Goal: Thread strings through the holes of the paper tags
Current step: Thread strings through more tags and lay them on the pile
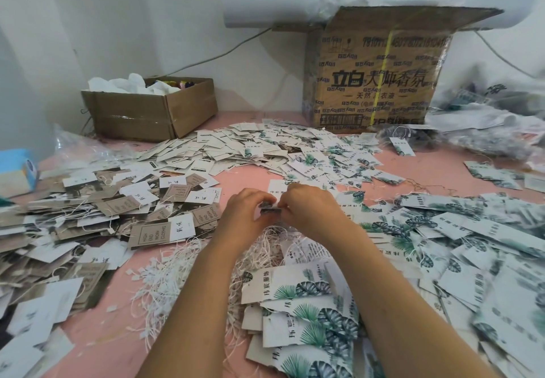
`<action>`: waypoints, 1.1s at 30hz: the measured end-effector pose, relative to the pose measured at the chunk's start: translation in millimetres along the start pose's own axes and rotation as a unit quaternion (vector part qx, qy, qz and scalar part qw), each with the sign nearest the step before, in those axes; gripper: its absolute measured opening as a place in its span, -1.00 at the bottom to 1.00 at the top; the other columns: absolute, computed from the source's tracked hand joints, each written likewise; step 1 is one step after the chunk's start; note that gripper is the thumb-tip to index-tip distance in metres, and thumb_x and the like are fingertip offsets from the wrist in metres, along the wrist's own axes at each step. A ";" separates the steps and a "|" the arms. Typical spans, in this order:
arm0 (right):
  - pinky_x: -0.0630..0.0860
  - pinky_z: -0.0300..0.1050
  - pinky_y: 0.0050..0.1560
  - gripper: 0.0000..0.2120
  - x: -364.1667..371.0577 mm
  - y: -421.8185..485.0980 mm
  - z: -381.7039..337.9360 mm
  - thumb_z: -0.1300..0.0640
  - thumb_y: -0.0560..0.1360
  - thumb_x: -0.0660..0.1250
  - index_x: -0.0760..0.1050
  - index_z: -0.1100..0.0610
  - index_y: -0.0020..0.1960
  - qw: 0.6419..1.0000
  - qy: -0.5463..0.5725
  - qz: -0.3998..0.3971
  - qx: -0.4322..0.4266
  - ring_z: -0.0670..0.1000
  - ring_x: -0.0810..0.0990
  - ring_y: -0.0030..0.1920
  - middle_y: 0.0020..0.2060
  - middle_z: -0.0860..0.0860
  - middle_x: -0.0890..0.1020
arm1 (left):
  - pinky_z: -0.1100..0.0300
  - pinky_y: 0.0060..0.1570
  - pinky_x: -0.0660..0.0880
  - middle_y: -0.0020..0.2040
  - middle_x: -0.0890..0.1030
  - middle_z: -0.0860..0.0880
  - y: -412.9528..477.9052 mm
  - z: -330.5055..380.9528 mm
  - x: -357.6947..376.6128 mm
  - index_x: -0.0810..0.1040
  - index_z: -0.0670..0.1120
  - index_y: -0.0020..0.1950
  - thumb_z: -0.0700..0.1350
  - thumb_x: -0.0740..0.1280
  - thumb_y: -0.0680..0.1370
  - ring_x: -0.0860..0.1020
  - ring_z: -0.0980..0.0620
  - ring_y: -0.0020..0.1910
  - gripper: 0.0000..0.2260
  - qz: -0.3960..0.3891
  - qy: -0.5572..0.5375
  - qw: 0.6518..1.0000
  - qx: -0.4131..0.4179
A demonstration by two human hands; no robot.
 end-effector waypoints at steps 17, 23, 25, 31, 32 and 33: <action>0.37 -0.09 -0.17 -0.48 5.1 -2.6 12.6 -0.23 0.46 0.25 0.51 0.19 0.15 0.997 0.025 -0.035 0.056 0.09 0.52 -0.02 0.02 0.06 0.50 | 0.34 -0.13 0.27 0.00 0.48 0.25 -3.9 -2.9 -7.4 0.55 0.14 0.00 -0.09 0.48 0.39 0.40 0.21 -0.01 -0.75 -0.003 -0.052 0.998 -0.033; 0.46 -0.06 -0.07 -0.70 4.2 -2.5 15.5 -0.04 0.52 0.30 0.56 0.16 0.09 0.994 0.070 -0.051 0.074 0.07 0.54 -0.06 -0.02 0.05 0.57 | 0.21 -0.03 0.27 -0.05 0.47 0.30 -3.3 -6.7 -9.4 0.54 0.15 0.03 -0.17 0.47 0.41 0.42 0.17 0.00 -0.70 0.010 -0.048 0.998 -0.047; 0.43 -0.08 -0.13 -0.73 3.3 -2.5 16.0 -0.04 0.52 0.29 0.58 0.16 0.01 0.993 0.078 -0.056 0.076 0.06 0.53 -0.14 -0.12 0.04 0.56 | 0.20 -0.02 0.27 -0.07 0.45 0.35 -3.3 -7.7 -9.3 0.54 0.15 0.05 -0.18 0.48 0.41 0.42 0.18 0.00 -0.68 0.009 -0.056 0.997 -0.049; 0.46 -0.09 -0.19 -0.63 -6.5 -2.4 9.2 -0.07 0.60 0.11 0.53 0.20 -0.05 1.000 0.014 0.010 0.022 0.06 0.54 -0.18 -0.17 0.02 0.47 | 0.20 0.00 0.35 0.06 0.48 0.17 -2.2 -3.1 -10.1 0.54 0.10 0.14 -0.22 0.33 0.51 0.41 0.13 0.07 -0.71 0.010 -0.116 0.992 -0.049; 0.44 -0.13 -0.23 -0.63 -10.1 -3.0 7.2 -0.04 0.62 0.08 0.53 0.20 -0.05 0.999 0.001 0.048 0.004 0.06 0.55 -0.20 -0.17 0.00 0.46 | 0.24 -0.05 0.36 0.06 0.50 0.13 -2.1 -1.5 -11.4 0.54 0.12 0.11 -0.23 0.25 0.54 0.43 0.13 0.06 -0.72 0.014 -0.149 0.987 -0.052; 0.41 -0.16 -0.27 -0.64 -14.0 -3.9 5.2 0.00 0.62 0.06 0.55 0.19 -0.04 0.996 -0.007 0.087 -0.013 0.05 0.55 -0.23 -0.18 -0.01 0.45 | 0.27 -0.10 0.34 0.04 0.52 0.09 -2.6 0.4 -13.0 0.54 0.14 0.08 -0.23 0.19 0.57 0.44 0.13 0.04 -0.72 0.019 -0.184 0.981 -0.053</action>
Point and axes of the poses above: each hand's wrist, its own y-axis towards the middle knuckle, its own x-axis out of the palm, z = x × y, the point moved 4 cm from there along y, towards the middle knuckle
